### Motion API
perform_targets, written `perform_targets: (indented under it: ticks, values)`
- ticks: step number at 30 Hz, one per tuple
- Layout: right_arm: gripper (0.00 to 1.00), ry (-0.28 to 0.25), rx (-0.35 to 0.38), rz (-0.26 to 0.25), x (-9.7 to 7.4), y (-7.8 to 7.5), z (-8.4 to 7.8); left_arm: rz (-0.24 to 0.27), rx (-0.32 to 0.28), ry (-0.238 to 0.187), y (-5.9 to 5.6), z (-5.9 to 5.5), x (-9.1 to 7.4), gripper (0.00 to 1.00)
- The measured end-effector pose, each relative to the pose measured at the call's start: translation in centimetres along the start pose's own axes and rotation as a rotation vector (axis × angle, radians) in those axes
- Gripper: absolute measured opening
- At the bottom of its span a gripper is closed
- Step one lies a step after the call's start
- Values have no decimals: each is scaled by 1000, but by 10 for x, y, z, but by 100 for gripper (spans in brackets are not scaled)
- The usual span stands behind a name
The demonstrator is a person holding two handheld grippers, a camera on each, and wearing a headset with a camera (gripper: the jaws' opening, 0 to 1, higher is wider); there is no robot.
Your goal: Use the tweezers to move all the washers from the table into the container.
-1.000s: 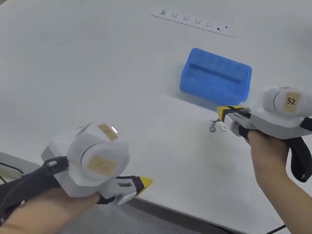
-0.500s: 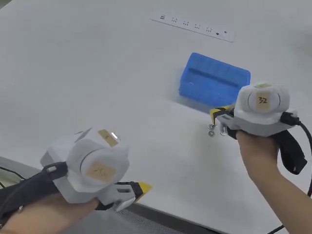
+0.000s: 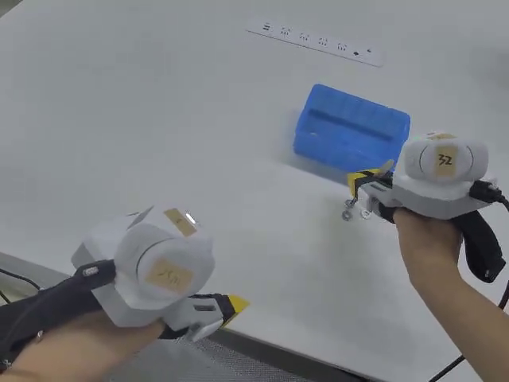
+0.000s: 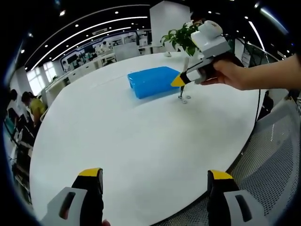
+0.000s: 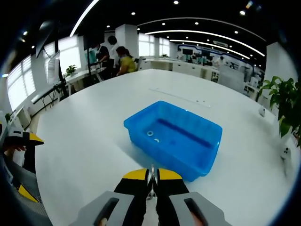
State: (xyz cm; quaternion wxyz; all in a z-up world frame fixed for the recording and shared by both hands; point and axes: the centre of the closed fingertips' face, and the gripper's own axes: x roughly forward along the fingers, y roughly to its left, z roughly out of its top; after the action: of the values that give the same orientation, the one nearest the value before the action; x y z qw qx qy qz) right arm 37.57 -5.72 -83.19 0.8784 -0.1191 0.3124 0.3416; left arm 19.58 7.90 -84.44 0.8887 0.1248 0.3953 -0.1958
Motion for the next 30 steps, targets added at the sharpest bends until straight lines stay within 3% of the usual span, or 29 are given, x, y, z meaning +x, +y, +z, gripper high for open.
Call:
perform_targets:
  ticks: [10, 17, 25, 30]
  values:
    - [2, -71, -7, 58, -24, 3, 40, 1, 1, -2, 0, 0, 0, 94]
    - [2, -117, -41, 66, -28, 2, 67, 3, -9, -24, 1, 4, -1, 95]
    - [2, -147, -61, 60, -15, -8, 91, 3, -7, -21, 1, 4, -1, 95]
    - [2, -130, -68, 60, 4, -14, 91, 3, -18, -29, 1, 5, -2, 95]
